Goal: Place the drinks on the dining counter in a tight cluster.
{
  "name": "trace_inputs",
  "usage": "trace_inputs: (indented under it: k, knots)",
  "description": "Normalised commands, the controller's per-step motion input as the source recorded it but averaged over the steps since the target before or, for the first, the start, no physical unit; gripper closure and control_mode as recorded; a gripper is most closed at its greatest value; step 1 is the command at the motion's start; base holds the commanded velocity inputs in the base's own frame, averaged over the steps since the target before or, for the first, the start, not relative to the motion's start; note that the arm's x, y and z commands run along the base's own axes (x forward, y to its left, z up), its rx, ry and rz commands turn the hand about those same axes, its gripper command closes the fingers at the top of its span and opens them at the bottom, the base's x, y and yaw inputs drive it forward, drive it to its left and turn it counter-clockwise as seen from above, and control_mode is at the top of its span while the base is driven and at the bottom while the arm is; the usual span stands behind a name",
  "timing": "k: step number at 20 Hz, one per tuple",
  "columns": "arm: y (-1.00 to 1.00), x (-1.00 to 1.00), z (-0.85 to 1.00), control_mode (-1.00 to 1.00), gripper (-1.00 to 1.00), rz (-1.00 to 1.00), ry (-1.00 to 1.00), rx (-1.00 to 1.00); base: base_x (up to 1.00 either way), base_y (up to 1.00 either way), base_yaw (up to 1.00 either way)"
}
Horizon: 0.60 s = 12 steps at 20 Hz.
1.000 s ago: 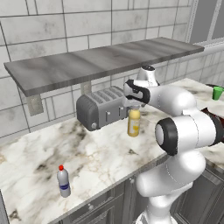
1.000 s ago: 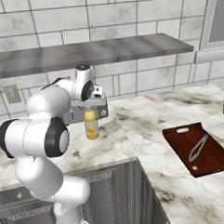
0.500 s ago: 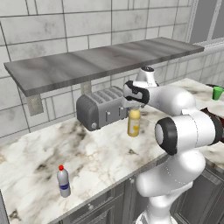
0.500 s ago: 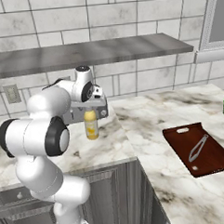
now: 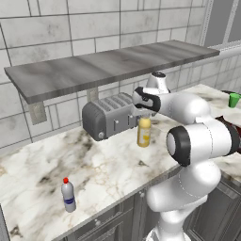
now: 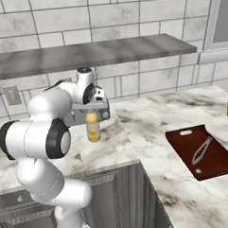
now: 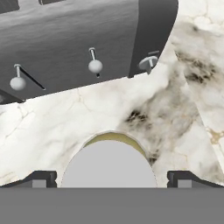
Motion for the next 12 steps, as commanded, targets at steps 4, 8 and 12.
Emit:
trace_inputs:
  k: [4,8,12]
  knots:
    - [0.0,0.0,0.0,-1.0,1.0,0.0,0.0,0.0,0.0,0.0,0.0]
    - [0.0,0.0,0.0,-1.0,1.0,0.0,0.0,0.0,0.0,0.0,0.0]
    - [0.0,0.0,0.0,-1.0,1.0,0.0,0.0,0.0,0.0,0.0,0.0]
